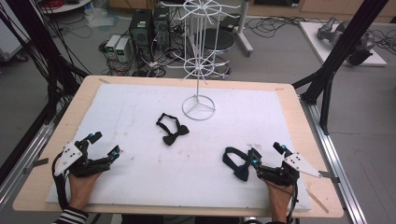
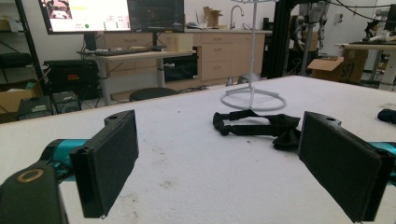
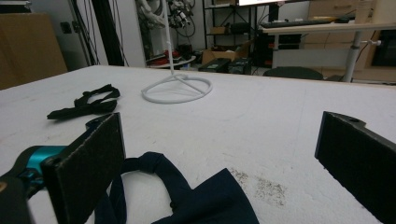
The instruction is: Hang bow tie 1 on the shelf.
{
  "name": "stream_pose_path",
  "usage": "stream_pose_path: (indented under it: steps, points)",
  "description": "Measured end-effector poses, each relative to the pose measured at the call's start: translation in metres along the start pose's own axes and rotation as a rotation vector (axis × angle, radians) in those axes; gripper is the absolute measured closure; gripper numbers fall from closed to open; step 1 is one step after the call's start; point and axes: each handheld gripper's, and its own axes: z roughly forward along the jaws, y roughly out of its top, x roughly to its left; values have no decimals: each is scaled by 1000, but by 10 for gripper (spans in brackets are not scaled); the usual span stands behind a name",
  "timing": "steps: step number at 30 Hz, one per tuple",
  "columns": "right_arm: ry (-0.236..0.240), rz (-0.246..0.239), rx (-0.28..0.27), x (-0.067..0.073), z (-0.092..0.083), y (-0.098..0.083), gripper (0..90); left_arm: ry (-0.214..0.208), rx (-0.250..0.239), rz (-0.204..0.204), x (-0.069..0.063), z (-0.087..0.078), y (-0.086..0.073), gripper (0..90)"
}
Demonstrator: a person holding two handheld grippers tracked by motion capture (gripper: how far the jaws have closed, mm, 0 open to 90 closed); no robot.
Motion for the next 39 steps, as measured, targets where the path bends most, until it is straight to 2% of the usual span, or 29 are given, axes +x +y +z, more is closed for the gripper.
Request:
stream_pose_path:
  steps: [9,15,25,29,39]
  points:
    - [4,-4,-20,-6,-5,9,9,2,2,1,0,0,0,128]
    - [12,-12,-7,-11,-10,19,9,3,2,1,0,0,0,128]
    - [50,-83,23,-13,-12,45,9,6,0,1,0,0,0,128]
    - [64,-129,48,-13,-9,55,9,6,2,1,0,0,0,128]
    - [113,-205,117,-11,3,76,9,7,1,2,0,0,0,128]
